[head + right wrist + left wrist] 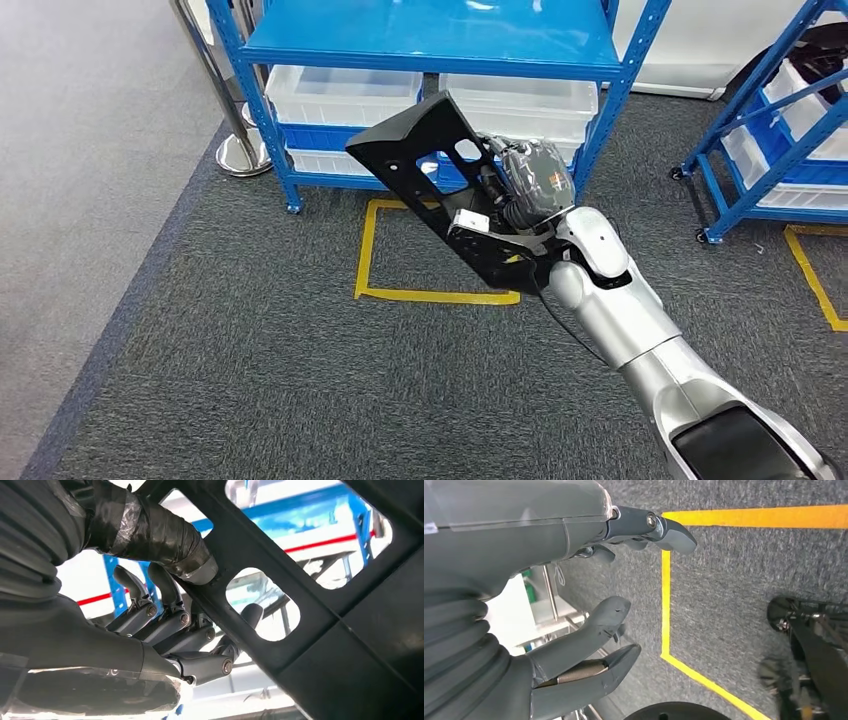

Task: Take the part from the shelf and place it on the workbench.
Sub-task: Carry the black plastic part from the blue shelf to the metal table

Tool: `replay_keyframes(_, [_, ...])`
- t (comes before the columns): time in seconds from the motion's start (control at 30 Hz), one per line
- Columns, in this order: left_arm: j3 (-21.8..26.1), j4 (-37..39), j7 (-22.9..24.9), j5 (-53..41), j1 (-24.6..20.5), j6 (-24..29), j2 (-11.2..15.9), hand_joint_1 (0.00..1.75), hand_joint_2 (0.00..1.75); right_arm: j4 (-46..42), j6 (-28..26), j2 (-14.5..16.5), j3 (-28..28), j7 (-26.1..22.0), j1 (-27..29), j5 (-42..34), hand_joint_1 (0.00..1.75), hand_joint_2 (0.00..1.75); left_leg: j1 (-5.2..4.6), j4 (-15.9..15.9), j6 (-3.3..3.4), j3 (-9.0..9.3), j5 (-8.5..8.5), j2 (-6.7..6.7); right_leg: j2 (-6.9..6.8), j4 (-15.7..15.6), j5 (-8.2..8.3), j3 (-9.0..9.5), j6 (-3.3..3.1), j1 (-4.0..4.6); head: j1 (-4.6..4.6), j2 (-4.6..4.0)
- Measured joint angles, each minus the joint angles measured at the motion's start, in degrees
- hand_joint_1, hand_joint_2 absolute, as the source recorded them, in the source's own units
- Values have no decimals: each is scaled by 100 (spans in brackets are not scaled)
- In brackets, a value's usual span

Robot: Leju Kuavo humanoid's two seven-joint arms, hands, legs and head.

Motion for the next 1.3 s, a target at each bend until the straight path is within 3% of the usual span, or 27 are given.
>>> replay_keyframes(0.07, [1, 1, 0, -1, 4, 1, 5, 0, 175, -47, 0, -2, -18, 0, -22, 0, 175, 175, -30, 104, -58, -46, -54, 69, -130, -297, 64, 101, -68, 35, -2, -1])
replay_keyframes(0.13, [1, 2, -1, -2, 4, 1, 3, 0, 175, -71, 1, -5, -31, -1, -26, 0, 175, 175, -42, 130, -95, -62, -65, 163, -37, -278, 84, 51, -165, 50, -7, 0])
replay_keyframes(0.2, [1, 2, -2, -3, 5, 0, 2, 0, 175, -94, 2, -12, -46, -3, -27, 0, 175, 175, -20, 256, -147, -110, -199, 136, 71, -301, 138, 23, -251, 42, -8, 0])
replay_keyframes(0.23, [1, 2, -2, -3, 7, 0, 2, 0, 175, -107, 3, -14, -50, -5, -29, 0, 175, 175, -6, 469, -173, -192, -365, 64, 127, -315, 168, 8, -294, 34, -7, 0])
replay_keyframes(0.3, [1, 2, -2, -3, 10, 0, 2, 0, 175, -124, 4, -14, -52, -10, -24, 1, 175, 175, 13, 1183, -208, -473, -792, -101, 243, -319, 212, -31, -337, 36, -8, 0])
replay_keyframes(0.33, [1, 2, -2, -3, 11, 1, 2, 0, 175, -125, 6, -14, -52, -11, -18, 2, 175, 175, 15, 1549, -214, -616, -950, -137, 306, -315, 230, -55, -343, 42, -8, 0])
replay_keyframes(0.37, [1, 2, -3, -3, 12, 1, 2, 0, 175, -125, 7, -14, -52, -12, -11, 1, 175, 175, 15, 1760, -208, -692, -1005, -153, 372, -312, 248, -75, -342, 49, -8, -1])
replay_keyframes(0.4, [1, 2, -4, -3, 13, 2, 2, 0, 175, -124, 8, -15, -52, -12, -6, 2, 175, 175, 14, 1741, -188, -659, -941, -167, 443, -309, 265, -92, -337, 56, -7, -1])
replay_keyframes(0.43, [1, 2, -5, -3, 13, 1, 2, 0, 175, -126, 8, -15, -52, -12, -3, 2, 175, 175, 11, 1505, -156, -521, -786, -198, 517, -307, 282, -102, -330, 64, -7, -1])
replay_keyframes(0.5, [1, 2, -8, -3, 13, 2, 15, 0, 175, -140, 7, -15, -55, -13, -7, 2, 175, 175, 8, 697, -51, -87, -431, -424, 651, -310, 315, -115, -301, 71, -5, 0])
replay_keyframes(0.57, [1, 2, -9, -3, 15, -1, 30, 0, 175, -157, 7, -13, -57, -13, -15, 2, 175, 175, -3, 189, 19, 162, -304, -635, 764, -314, 360, -148, -243, 46, -6, 0])
replay_keyframes(0.6, [1, 2, -10, -3, 9, -1, 35, 0, 175, -163, 7, -14, -58, -13, -15, 2, 175, 175, -13, 122, 31, 189, -314, -656, 823, -324, 392, -171, -198, 27, -7, -1])
replay_keyframes(0.67, [1, 3, -11, -3, -7, 2, 26, 0, 175, -169, 5, -27, -70, -13, -3, 2, 175, 175, -11, 33, 37, 208, -246, -531, 913, -357, 448, -206, -111, 3, -8, -1])
replay_keyframes(0.73, [1, 4, -13, -3, -18, 5, 15, 0, 175, -170, 4, -50, -91, -13, -6, 2, 175, 175, 18, -86, 60, 221, -143, -378, 715, -238, 327, -289, -59, 31, 1, 1])
replay_keyframes(0.8, [2, 4, -15, -3, -15, 5, 9, 0, 175, -172, 4, -59, -101, -14, -15, 2, 175, 175, 20, -128, 86, 193, -90, -226, 392, 280, -43, -515, -26, 33, 10, 1])
replay_keyframes(0.87, [3, 4, -15, -3, -1, 5, 7, 0, 175, -171, 5, -59, -101, -16, -2, 2, 175, 175, 17, -103, 95, 143, -82, -69, 281, 844, -322, -709, 15, 0, 14, -1])
replay_keyframes(0.9, [4, 4, -15, -3, 4, 5, 6, 0, 175, -169, 6, -60, -101, -15, 6, 2, 175, 175, 18, -84, 94, 119, -82, 10, 262, 922, -328, -697, 35, -9, 12, 0])
replay_keyframes(0.97, [5, 4, -15, -3, 5, 5, -3, 0, 175, -169, 7, -64, -102, -12, 7, 2, 175, 175, 18, -30, 78, 79, -93, 159, 174, 518, -106, -380, 55, -13, 13, 0])
replay_keyframes(1.03, [5, 4, -15, -3, -1, 6, -11, 0, 175, -177, 7, -67, -104, -10, -2, 2, 175, 175, -7, 47, 28, 45, -126, 277, -70, -99, 64, -4, 19, 19, 12, -1])
replay_keyframes(1.1, [5, 4, -16, -3, -11, 7, -12, 0, 175, -193, 7, -69, -108, -10, -9, 2, 175, 175, -40, 97, -37, 29, -145, 374, -165, -329, 85, 101, -59, 65, 10, 0])
replay_keyframes(1.13, [5, 4, -16, -3, -17, 8, -14, 0, 175, -201, 7, -74, -112, -10, -8, 2, 175, 175, -48, 105, -66, 32, -146, 426, -92, -328, 114, 85, -101, 71, 9, 0])
replay_keyframes(1.2, [5, 4, -17, -3, -25, 8, -16, 0, 175, -208, 7, -86, -120, -10, -10, 2, 175, 175, -24, 145, -132, 20, -209, 376, 26, -356, 160, 70, -181, 53, 10, 1])
replay_keyframes(1.27, [5, 4, -17, -3, -15, 7, -17, 0, 175, -217, 7, -87, -123, -10, -17, 2, 175, 175, 16, 520, -186, -121, -496, 93, 143, -390, 214, 54, -259, 30, 9, 0])
replay_keyframes(1.3, [5, 4, -17, -4, -6, 7, -17, 0, 175, -220, 8, -86, -124, -9, -17, 3, 175, 175, 26, 882, -202, -265, -704, -50, 207, -391, 232, 35, -282, 34, 9, 0])
